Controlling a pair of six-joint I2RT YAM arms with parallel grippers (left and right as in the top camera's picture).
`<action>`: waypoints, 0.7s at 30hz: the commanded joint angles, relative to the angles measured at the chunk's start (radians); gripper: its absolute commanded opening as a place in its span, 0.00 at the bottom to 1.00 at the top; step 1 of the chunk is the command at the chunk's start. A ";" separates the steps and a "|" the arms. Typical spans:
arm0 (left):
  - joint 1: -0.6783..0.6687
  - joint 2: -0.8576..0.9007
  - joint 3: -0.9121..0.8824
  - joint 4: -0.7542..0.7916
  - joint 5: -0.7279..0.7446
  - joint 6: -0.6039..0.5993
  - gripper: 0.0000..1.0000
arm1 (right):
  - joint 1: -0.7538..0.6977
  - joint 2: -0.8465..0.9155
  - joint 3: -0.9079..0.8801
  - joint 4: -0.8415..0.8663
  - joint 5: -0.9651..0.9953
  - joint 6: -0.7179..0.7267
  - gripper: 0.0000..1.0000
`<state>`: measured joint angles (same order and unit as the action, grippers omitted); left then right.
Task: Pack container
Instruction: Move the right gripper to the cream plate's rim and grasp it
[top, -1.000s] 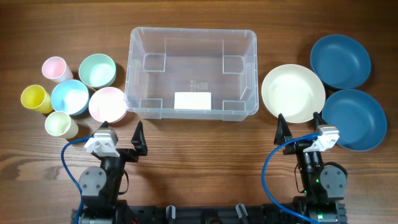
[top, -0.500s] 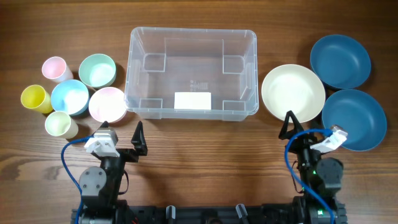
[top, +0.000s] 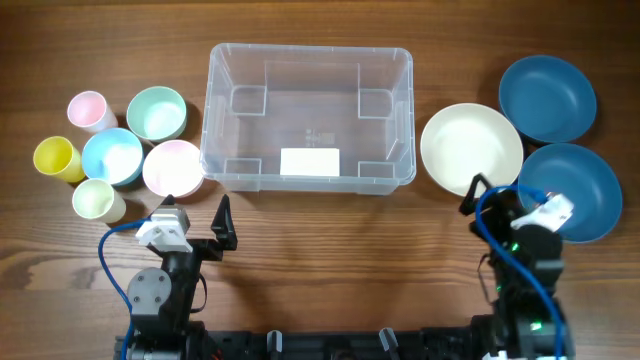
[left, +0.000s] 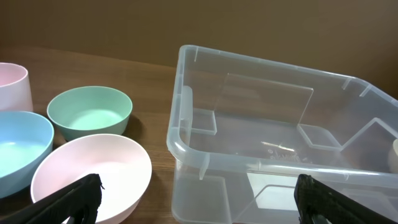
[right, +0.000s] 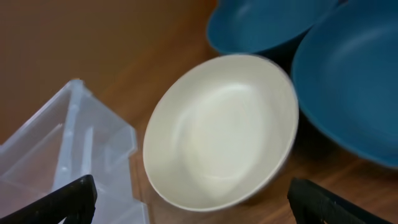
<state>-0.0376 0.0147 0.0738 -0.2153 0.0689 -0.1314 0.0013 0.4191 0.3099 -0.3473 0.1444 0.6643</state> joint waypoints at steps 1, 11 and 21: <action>-0.004 -0.007 -0.009 0.005 -0.006 0.023 1.00 | 0.005 0.187 0.284 -0.110 0.057 -0.056 1.00; -0.004 -0.007 -0.009 0.005 -0.006 0.023 1.00 | 0.005 0.555 0.565 -0.382 -0.036 -0.062 1.00; -0.004 -0.007 -0.009 0.005 -0.006 0.023 1.00 | 0.004 0.707 0.560 -0.467 0.040 0.035 1.00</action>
<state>-0.0376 0.0147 0.0715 -0.2161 0.0689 -0.1314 0.0013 1.0489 0.8536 -0.8082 0.1448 0.6331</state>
